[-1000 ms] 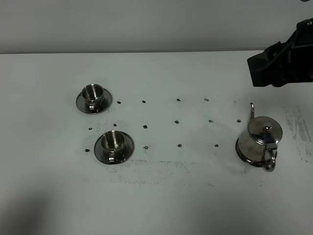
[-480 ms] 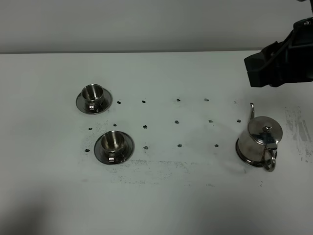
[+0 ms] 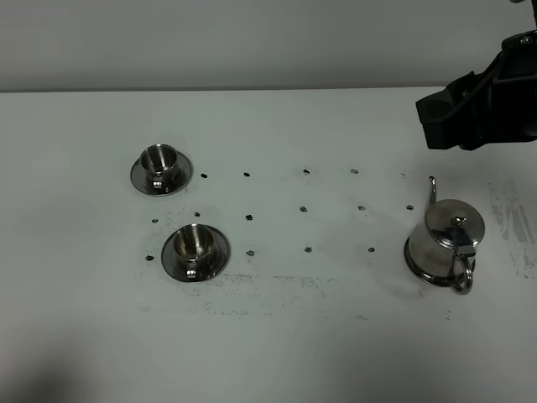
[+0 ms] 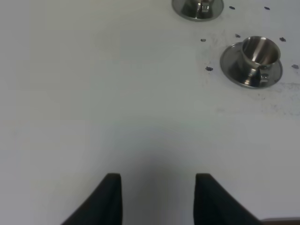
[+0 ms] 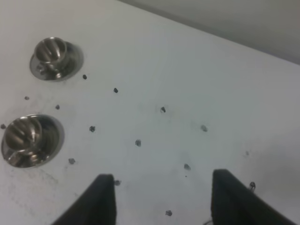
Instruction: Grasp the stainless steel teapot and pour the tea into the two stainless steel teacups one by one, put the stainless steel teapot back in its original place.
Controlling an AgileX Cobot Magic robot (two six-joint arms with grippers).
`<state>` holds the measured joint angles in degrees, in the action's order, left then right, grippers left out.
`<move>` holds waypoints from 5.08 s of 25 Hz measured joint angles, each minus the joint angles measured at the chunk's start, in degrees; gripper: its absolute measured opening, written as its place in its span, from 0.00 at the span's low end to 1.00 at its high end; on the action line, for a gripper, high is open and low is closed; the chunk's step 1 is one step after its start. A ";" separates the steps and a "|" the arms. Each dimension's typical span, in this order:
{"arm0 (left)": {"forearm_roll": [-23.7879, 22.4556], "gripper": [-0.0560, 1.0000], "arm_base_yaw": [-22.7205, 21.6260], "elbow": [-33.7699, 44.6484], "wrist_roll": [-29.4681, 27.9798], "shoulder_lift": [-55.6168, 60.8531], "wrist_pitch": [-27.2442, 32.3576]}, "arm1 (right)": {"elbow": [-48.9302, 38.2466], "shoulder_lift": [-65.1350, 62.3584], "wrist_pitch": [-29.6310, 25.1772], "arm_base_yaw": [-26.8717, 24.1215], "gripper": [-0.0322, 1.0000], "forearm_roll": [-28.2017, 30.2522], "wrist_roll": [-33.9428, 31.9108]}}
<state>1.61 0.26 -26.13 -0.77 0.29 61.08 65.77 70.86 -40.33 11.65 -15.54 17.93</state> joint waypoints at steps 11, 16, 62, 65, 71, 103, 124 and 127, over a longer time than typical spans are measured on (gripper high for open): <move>0.00 0.40 0.00 0.00 0.00 0.01 0.04 | 0.00 0.00 -4.13 0.00 0.49 -1.31 -0.37; 0.00 0.40 0.00 0.00 0.00 0.01 0.04 | 0.00 0.06 -7.25 0.00 0.46 1.56 -3.54; 0.00 0.40 0.00 0.00 0.00 0.01 0.04 | -7.97 17.02 -11.52 -0.02 0.55 22.16 -27.37; 0.00 0.40 0.00 0.00 0.00 0.01 0.04 | -7.97 18.08 -11.32 -1.69 0.55 20.15 -25.19; 0.00 0.40 0.00 0.00 0.00 0.01 0.04 | -7.97 21.02 -10.17 -4.45 0.55 18.78 -22.33; 0.00 0.40 0.00 0.00 0.00 0.01 0.04 | -6.27 29.63 -6.61 -6.72 0.53 16.22 -14.07; 0.00 0.40 0.00 0.00 0.00 0.01 0.04 | -6.06 25.88 -8.43 -6.10 0.24 13.68 -9.57; 0.00 0.40 0.00 0.00 0.00 0.01 0.04 | -4.87 21.92 -11.01 -5.48 0.24 13.20 -9.29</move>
<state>1.61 0.26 -26.13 -0.77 0.30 61.12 60.89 92.78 -51.35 6.17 -2.33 8.65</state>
